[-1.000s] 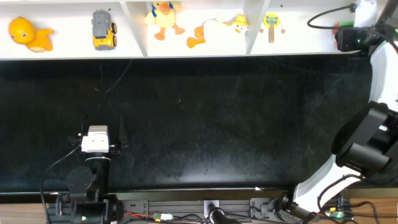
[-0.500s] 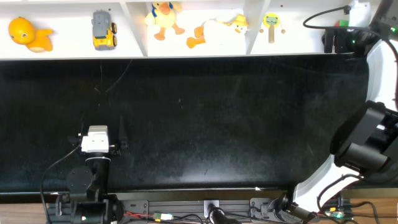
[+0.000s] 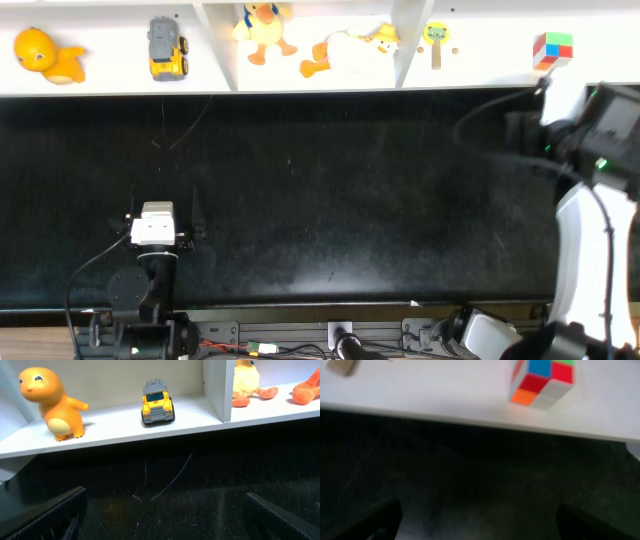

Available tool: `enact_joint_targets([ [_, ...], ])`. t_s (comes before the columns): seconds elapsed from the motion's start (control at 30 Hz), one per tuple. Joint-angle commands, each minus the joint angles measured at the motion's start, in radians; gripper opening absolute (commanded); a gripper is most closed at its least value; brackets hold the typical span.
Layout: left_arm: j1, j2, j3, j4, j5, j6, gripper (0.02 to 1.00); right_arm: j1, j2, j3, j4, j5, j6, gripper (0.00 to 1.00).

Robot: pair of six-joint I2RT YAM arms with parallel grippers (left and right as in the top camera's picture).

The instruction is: Store Toys

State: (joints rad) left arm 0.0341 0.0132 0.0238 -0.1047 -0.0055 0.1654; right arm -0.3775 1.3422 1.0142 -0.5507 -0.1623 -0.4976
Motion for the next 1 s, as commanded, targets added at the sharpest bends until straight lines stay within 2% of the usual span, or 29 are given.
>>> enact_joint_targets([
  [0.03, 0.000, -0.011, -0.007, 0.003, -0.012, 0.018, 0.998, 0.115, -0.081, -0.132, 0.091, 0.073, 0.069, 0.998],
  [0.2, 0.000, -0.011, -0.007, 0.003, -0.012, 0.018, 0.998, 0.302, -0.147, -0.284, 0.259, 0.250, 0.232, 0.996],
  [0.37, 0.000, -0.011, -0.007, 0.003, -0.012, 0.018, 0.996, 0.463, -0.228, -0.466, 0.470, 0.266, 0.326, 0.996],
  [0.47, 0.000, -0.011, -0.007, 0.003, -0.011, 0.018, 0.998, 0.523, -0.335, -0.581, 0.565, 0.305, 0.454, 0.996],
  [0.57, 0.000, -0.011, -0.007, 0.003, -0.012, 0.018, 0.996, 0.536, -0.464, -0.679, 0.603, 0.315, 0.556, 0.996],
  [0.67, 0.000, -0.011, -0.007, 0.003, -0.012, 0.018, 0.998, 0.535, -0.612, -0.772, 0.614, 0.307, 0.597, 0.996],
  [1.0, 0.000, -0.011, -0.007, 0.003, -0.012, 0.018, 0.998, 0.533, -0.988, -0.961, 0.619, 0.294, 0.584, 0.996],
])
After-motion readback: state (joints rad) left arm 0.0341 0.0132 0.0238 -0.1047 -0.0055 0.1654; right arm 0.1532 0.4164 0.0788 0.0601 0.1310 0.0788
